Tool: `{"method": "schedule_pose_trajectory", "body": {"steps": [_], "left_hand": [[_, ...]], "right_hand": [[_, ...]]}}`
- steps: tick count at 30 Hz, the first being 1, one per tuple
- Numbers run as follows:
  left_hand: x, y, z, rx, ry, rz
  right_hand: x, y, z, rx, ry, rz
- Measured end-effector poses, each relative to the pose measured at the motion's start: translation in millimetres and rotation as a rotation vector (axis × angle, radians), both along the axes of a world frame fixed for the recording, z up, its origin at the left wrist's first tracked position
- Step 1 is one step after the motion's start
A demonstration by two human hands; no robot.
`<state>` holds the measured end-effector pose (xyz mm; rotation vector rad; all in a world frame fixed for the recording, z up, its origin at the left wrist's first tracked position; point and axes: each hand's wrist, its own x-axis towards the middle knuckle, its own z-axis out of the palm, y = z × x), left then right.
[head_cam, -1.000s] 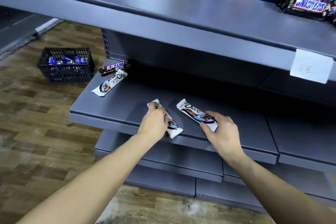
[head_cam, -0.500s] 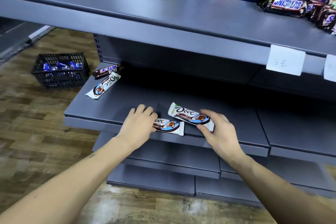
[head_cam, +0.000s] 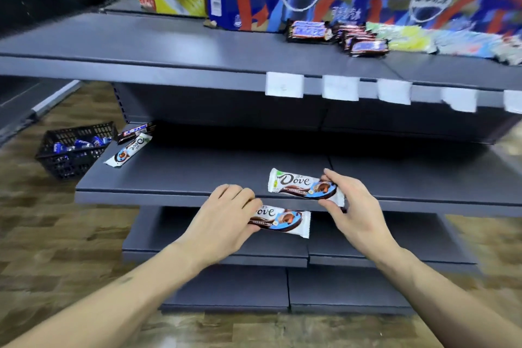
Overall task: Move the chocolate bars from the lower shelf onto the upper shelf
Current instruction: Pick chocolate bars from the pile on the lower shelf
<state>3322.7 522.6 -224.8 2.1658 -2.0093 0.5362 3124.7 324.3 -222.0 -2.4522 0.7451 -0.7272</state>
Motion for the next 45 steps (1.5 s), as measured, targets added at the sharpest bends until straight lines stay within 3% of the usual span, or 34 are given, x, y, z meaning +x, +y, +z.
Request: {"method": "schedule_pose_trajectory", "body": {"steps": [11,20,28,45], "left_hand": [[-195.3,-49.3,59.1,-0.105,-0.014,-0.200],[-288.7,-109.5,97.9,-0.180,-0.043,-0.290],[-321.7,-182.9,126.4,-0.237,-0.076,-0.343],[-349.6,-395.5,172.0,-0.324,-0.070,-0.306]], "right_hand": [[-202.3,-21.9,60.8,-0.172,-0.101,-0.127],[-312.5,-56.8,98.8,-0.218,-0.130,-0.237],[-352.0,-117.4,129.6,-0.214,-0.203,-0.273],[-369.8,-333.0,170.2,-0.308,-0.197,-0.281]]}}
